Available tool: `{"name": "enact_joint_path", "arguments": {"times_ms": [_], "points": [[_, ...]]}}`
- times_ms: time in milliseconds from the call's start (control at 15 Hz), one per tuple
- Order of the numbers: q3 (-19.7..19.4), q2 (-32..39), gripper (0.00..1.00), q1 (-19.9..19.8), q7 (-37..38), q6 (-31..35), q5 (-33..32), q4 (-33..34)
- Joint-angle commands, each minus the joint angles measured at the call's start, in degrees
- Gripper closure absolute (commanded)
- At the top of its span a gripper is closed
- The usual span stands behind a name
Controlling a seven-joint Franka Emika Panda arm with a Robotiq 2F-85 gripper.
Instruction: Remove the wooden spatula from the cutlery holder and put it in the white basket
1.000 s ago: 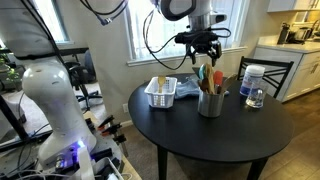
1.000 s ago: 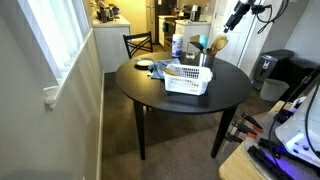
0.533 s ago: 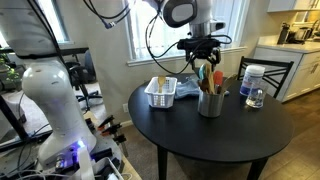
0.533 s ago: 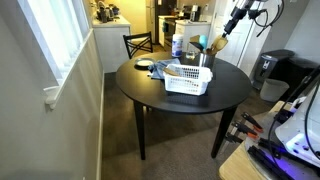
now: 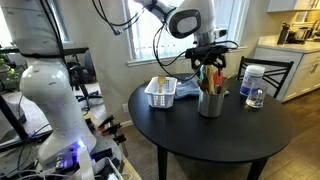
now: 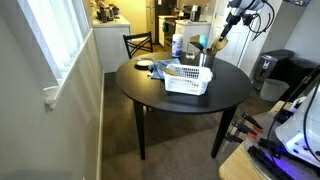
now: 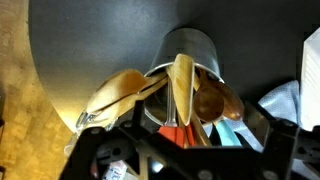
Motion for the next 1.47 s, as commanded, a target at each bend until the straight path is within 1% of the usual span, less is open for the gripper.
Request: {"name": "enact_joint_path", "arguments": {"times_ms": [0, 67, 267, 400, 667, 867, 933, 1000, 1200, 1400], "points": [[2.5, 2.0, 0.27, -2.5, -4.0, 2.3, 1.0, 1.2], [2.8, 2.5, 0.33, -2.7, -3.6, 2.4, 0.6, 1.3], [3.4, 3.3, 0.55, -3.3, -2.6, 2.4, -0.4, 1.8], [3.1, 3.7, 0.66, -3.3, -0.4, 2.7, -2.9, 2.3], [2.5, 3.7, 0.93, -3.7, 2.8, 3.4, -7.4, 3.4], [2.2, 3.3, 0.97, -3.7, 5.8, 2.7, -10.8, 4.1], [2.4, 3.3, 0.98, -3.7, 6.2, 2.4, -11.0, 4.2], [2.4, 3.3, 0.95, -3.7, 6.8, 2.3, -11.3, 4.1], [2.6, 3.0, 0.95, -3.5, 8.0, 2.1, -12.6, 4.3], [3.2, 0.9, 0.95, -3.1, 8.4, 0.7, -12.7, 5.0]]}}
